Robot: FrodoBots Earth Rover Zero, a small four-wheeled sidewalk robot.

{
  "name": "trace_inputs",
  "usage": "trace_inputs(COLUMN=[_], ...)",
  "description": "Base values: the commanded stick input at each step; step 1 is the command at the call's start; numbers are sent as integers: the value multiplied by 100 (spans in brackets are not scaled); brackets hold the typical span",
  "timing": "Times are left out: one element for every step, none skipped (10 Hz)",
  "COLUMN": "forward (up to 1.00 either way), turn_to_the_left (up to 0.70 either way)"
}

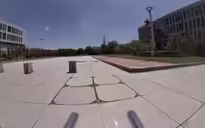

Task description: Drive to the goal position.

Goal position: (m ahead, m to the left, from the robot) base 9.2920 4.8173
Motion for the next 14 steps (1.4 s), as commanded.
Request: trace_inputs(forward=[70,70,70,70,70,70,70,70,70,70,70,70,70,70], turn_to_the_left=[0,0,0,0,0,0,0,0,0,0,0,0,0,0])
